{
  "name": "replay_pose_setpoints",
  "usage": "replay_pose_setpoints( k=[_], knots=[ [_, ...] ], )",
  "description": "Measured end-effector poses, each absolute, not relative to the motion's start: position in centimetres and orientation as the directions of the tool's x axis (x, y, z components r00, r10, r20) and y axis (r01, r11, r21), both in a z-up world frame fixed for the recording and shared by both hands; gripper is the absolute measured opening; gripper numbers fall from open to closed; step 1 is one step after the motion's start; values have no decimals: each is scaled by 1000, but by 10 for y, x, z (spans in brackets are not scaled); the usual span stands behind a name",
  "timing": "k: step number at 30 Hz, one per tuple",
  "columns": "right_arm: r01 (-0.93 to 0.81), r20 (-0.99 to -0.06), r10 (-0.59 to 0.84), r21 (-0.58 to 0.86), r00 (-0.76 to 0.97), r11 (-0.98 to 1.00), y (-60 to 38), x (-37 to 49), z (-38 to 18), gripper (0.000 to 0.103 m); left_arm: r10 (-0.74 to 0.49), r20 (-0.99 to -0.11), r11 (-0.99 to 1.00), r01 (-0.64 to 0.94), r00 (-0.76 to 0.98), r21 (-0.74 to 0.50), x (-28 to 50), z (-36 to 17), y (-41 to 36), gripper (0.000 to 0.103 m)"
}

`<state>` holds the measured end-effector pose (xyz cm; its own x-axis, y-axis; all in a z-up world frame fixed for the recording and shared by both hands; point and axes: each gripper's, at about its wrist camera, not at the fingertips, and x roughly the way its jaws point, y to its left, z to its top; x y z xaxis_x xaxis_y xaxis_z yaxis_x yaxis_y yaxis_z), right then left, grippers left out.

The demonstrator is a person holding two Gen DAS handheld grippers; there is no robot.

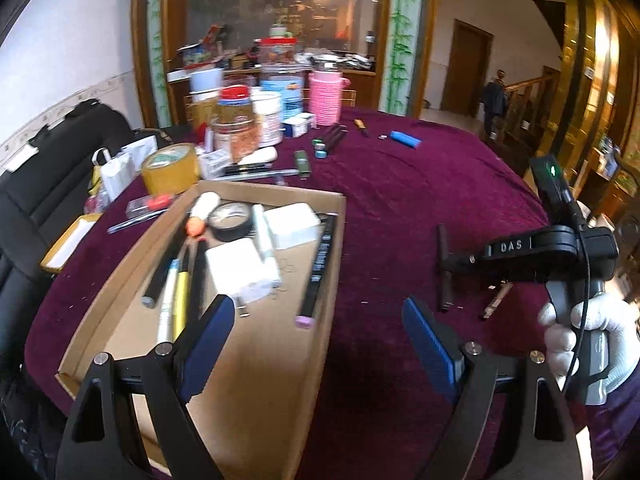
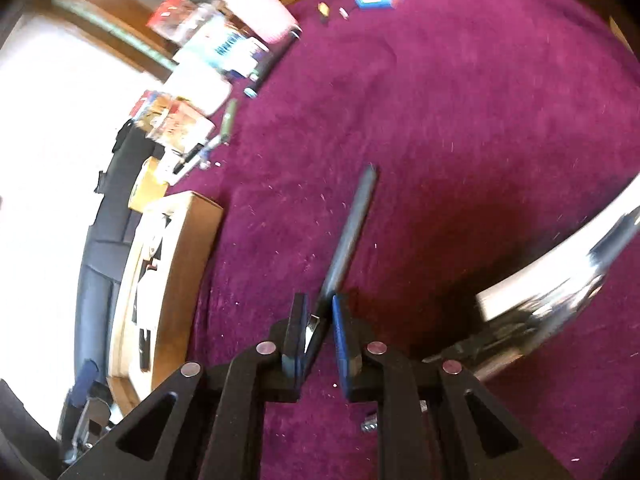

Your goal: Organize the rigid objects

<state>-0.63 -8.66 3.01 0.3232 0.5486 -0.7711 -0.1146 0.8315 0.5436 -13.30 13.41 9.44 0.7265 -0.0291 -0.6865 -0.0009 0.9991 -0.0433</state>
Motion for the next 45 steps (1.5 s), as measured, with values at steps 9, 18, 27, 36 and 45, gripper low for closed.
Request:
replay_pose_setpoints(
  k=[9,18,27,36,45],
  knots=[
    [8,-624,167,268,764,963,-169,-28,87,72,-118,-754,990,137,646,-37,-101,71,70,85],
    [182,-622,136,421,771,889,-239,-15,51,73,-161,-787,977,212,596,-39,-44,40,23,82],
    [150,-621,186,449,761,881,-244,-22,52,73,-185,-836,974,210,516,-86,0,10,0,48],
    [157,-620,182,451,763,878,-246,-24,51,75,-193,-815,969,234,547,-72,-5,19,6,9],
    [155,-623,212,481,753,863,-253,-19,42,75,-313,-737,950,212,600,-230,-61,63,57,9]
  ],
)
